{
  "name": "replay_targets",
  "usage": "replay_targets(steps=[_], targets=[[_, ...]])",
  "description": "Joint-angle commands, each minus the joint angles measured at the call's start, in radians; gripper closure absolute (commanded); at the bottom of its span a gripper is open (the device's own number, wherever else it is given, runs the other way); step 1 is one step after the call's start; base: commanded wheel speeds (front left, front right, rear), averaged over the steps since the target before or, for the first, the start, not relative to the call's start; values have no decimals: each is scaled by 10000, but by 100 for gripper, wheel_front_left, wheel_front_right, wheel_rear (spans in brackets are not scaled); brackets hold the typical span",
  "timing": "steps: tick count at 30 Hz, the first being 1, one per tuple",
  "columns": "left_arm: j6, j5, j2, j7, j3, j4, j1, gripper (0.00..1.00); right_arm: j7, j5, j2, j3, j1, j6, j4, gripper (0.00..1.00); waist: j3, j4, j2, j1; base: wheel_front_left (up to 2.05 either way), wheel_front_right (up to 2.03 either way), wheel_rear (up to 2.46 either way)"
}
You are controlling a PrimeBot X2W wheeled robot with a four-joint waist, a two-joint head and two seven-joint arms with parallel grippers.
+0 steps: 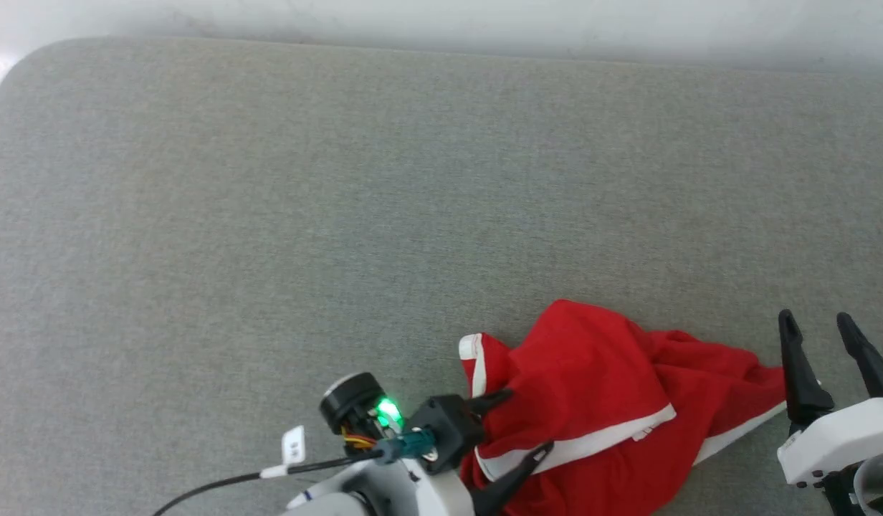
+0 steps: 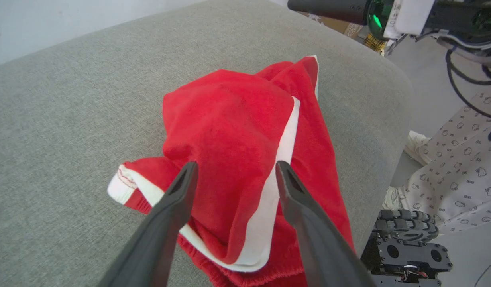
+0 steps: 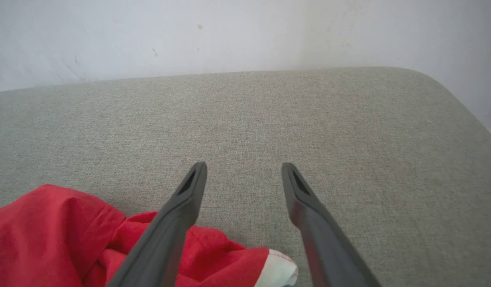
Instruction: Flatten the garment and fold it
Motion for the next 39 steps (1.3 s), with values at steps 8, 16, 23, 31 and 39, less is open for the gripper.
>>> replay_targets(steps=[8,16,23,31,39], targets=[[-550,-54,-698,326,-631,852,-309,0,-71,156,28,1,-15,-9,84,0,250,-415,0,0,0,0,0],[-590,447,-873,227,-900,1976,-642,0,-191,226,28,23,-178,-9,188,0,493,-593,0,0,0,0,0],[-682,724,-1112,101,-1137,2795,-858,100,-262,241,28,-46,-284,-9,310,0,485,-659,0,0,0,0,0],[-592,326,-1371,-356,-638,2242,-1090,100,-280,242,28,-188,-270,-9,335,0,396,-605,0,0,0,0,0],[-783,428,-1160,252,119,976,-2890,100,-329,330,28,-98,-378,-9,377,0,671,-644,0,0,0,0,0]])
